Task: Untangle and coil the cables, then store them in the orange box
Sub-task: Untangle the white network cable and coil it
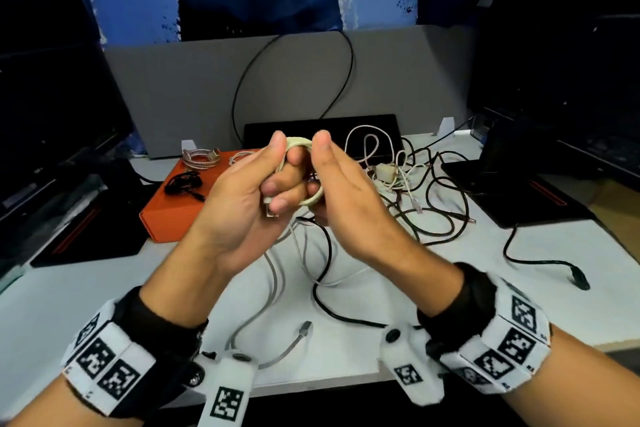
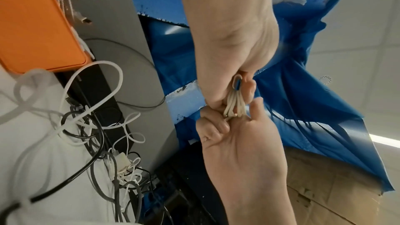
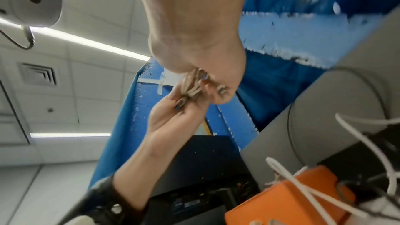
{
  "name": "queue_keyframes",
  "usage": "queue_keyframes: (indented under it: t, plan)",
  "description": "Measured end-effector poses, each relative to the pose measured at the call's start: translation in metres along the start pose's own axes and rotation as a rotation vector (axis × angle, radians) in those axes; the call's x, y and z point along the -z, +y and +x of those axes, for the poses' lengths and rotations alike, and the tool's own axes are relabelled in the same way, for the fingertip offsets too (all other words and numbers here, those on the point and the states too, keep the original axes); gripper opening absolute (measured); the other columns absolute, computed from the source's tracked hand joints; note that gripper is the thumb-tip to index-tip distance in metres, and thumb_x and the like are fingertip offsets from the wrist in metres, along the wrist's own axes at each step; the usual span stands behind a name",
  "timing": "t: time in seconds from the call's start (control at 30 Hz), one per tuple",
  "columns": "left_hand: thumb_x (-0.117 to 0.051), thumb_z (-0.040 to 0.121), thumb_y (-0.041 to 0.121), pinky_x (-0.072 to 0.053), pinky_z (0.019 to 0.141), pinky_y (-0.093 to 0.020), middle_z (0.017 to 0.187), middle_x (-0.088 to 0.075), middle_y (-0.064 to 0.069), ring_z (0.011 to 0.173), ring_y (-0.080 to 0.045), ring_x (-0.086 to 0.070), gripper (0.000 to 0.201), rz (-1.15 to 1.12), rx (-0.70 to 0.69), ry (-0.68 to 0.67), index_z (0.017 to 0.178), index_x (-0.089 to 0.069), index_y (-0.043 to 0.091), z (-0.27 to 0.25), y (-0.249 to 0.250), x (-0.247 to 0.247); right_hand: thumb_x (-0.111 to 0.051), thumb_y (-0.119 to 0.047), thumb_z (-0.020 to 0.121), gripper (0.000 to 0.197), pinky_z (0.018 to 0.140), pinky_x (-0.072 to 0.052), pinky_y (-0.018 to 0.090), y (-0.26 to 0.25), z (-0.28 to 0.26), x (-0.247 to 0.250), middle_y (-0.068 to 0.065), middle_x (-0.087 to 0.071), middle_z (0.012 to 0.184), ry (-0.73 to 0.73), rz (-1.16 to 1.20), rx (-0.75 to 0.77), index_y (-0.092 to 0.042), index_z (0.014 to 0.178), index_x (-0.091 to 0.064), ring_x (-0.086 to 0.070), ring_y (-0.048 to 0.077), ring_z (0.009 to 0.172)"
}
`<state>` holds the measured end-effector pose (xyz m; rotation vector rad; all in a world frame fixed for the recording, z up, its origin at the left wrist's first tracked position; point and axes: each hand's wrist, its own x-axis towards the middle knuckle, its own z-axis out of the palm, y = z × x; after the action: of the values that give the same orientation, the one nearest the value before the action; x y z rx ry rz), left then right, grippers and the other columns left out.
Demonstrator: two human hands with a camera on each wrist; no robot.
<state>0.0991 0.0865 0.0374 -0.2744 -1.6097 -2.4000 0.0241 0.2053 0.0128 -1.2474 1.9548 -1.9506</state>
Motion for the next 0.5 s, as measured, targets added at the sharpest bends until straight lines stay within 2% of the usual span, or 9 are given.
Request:
queue_keyframes:
  t: [0.03, 0.1, 0.2, 0.27, 0.33, 0.37, 0.43, 0.5]
  plan:
    - [-0.04, 0.105, 0.032, -0.052, 0.067, -0.019, 0.051, -0.032, 0.007, 0.044, -0.007, -0.036, 0.034, -0.026, 0.007, 0.029, 0.082, -0.054, 0.011, 0.0, -0.001, -0.002, -0.035, -0.073, 0.098, 0.052, 0.065, -0.043, 0.025, 0.003, 0.001, -0.003, 0.0, -0.074, 0.093, 0.027, -0.008, -0.017, -0.028, 0.099, -0.062, -0.069, 0.014, 0.082]
    - [-0.041, 0.106, 0.031, -0.053, 0.068, -0.02, 0.053, -0.036, 0.004, 0.049, -0.01, -0.043, 0.033, 0.05, -0.012, 0.058, 0.084, -0.054, 0.011, 0.001, 0.0, -0.004, -0.039, -0.063, 0.102, 0.046, 0.065, -0.042, 0.03, 0.002, 0.002, -0.001, 0.0, -0.073, 0.087, 0.086, -0.059, -0.012, -0.022, 0.096, -0.059, -0.067, 0.014, 0.076]
    - [-0.037, 0.11, 0.031, -0.052, 0.073, -0.023, 0.063, -0.047, -0.004, 0.064, -0.016, -0.057, 0.037, 0.432, -0.142, 0.128, 0.087, -0.056, 0.009, -0.001, -0.001, -0.006, -0.037, -0.043, 0.111, 0.04, 0.069, -0.048, 0.032, -0.006, 0.001, 0.004, -0.003, -0.07, 0.075, 0.089, -0.04, 0.051, -0.011, 0.096, -0.057, -0.061, 0.009, 0.069]
    - [-0.035, 0.111, 0.03, -0.05, 0.071, -0.02, 0.068, -0.053, -0.008, 0.068, -0.013, -0.06, 0.039, 0.627, -0.241, 0.185, 0.091, -0.057, 0.004, -0.004, -0.004, -0.011, -0.035, -0.039, 0.112, 0.041, 0.07, -0.051, 0.03, -0.01, -0.001, 0.002, -0.008, -0.064, 0.07, 0.083, -0.052, 0.06, -0.008, 0.096, -0.056, -0.058, 0.006, 0.068]
    - [-0.035, 0.112, 0.031, -0.047, 0.065, -0.019, 0.072, -0.055, -0.006, 0.065, -0.009, -0.057, 0.04, 0.696, -0.275, 0.256, 0.094, -0.056, 0.001, -0.007, -0.008, -0.016, -0.035, -0.039, 0.112, 0.039, 0.062, -0.043, 0.02, -0.011, -0.002, 0.001, -0.01, -0.058, 0.07, 0.078, -0.044, 0.028, -0.013, 0.091, -0.055, -0.052, 0.001, 0.063]
    - [-0.036, 0.112, 0.034, -0.046, 0.065, -0.023, 0.075, -0.056, -0.006, 0.066, -0.009, -0.055, 0.04, 0.737, -0.29, 0.29, 0.093, -0.056, 0.004, -0.007, -0.009, -0.016, -0.036, -0.04, 0.112, 0.038, 0.059, -0.038, 0.018, -0.013, -0.002, 0.001, -0.01, -0.056, 0.072, 0.081, -0.029, 0.008, -0.016, 0.088, -0.054, -0.049, 0.0, 0.06]
    - [-0.036, 0.111, 0.04, -0.046, 0.071, -0.036, 0.082, -0.06, -0.007, 0.074, -0.015, -0.056, 0.04, 0.842, -0.311, 0.321, 0.089, -0.056, 0.013, -0.005, -0.01, -0.011, -0.038, -0.042, 0.111, 0.039, 0.056, -0.033, 0.019, -0.017, -0.001, 0.003, -0.006, -0.053, 0.075, 0.076, 0.056, -0.047, -0.019, 0.084, -0.053, -0.042, 0.001, 0.054]
    - [-0.035, 0.111, 0.04, -0.045, 0.074, -0.042, 0.078, -0.061, -0.004, 0.074, -0.018, -0.055, 0.04, 0.794, -0.283, 0.317, 0.087, -0.054, 0.014, -0.003, -0.011, -0.008, -0.039, -0.043, 0.111, 0.038, 0.049, -0.025, 0.02, -0.021, -0.001, 0.004, -0.003, -0.05, 0.073, 0.003, 0.277, -0.148, -0.017, 0.085, -0.052, -0.032, 0.005, 0.049]
